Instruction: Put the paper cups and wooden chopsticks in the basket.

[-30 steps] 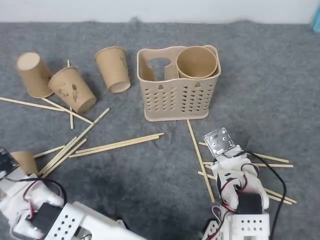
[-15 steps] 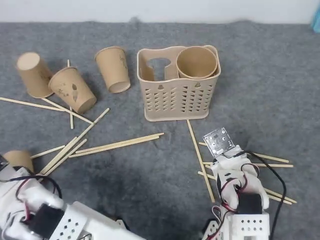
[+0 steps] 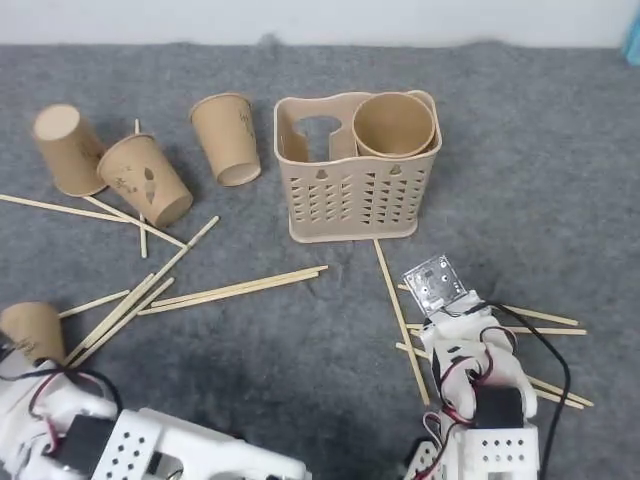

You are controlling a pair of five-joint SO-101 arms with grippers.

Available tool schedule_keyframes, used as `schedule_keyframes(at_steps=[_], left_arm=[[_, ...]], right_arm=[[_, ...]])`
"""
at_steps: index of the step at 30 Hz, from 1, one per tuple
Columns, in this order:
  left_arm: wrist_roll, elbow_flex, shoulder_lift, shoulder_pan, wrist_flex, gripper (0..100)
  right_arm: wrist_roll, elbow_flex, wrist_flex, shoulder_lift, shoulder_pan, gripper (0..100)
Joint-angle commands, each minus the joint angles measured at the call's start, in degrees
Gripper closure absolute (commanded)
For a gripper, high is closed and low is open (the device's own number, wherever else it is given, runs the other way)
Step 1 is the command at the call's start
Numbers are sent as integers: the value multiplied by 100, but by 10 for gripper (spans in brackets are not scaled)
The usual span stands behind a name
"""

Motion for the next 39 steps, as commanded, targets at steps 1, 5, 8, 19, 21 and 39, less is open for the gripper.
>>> schedule_keyframes(at_steps=[1,5,8,19,21,39], left_arm=[[-18,163,-79,-53,-545,735],[316,470,-79,334,-1011,735],[765,778,-79,633,-1565,735],[1688,954,-79,1319,-2400,746],[1679,866,-79,1424,-2400,797],[1697,-189,-26,2356,-1609,987]], right_arm=[[105,97,57,-84,-40,990],[105,97,57,-84,-40,990],[105,97,66,-84,-40,990],[105,70,171,-84,-40,990],[105,70,171,-84,-40,990],[105,70,180,-84,-40,990]])
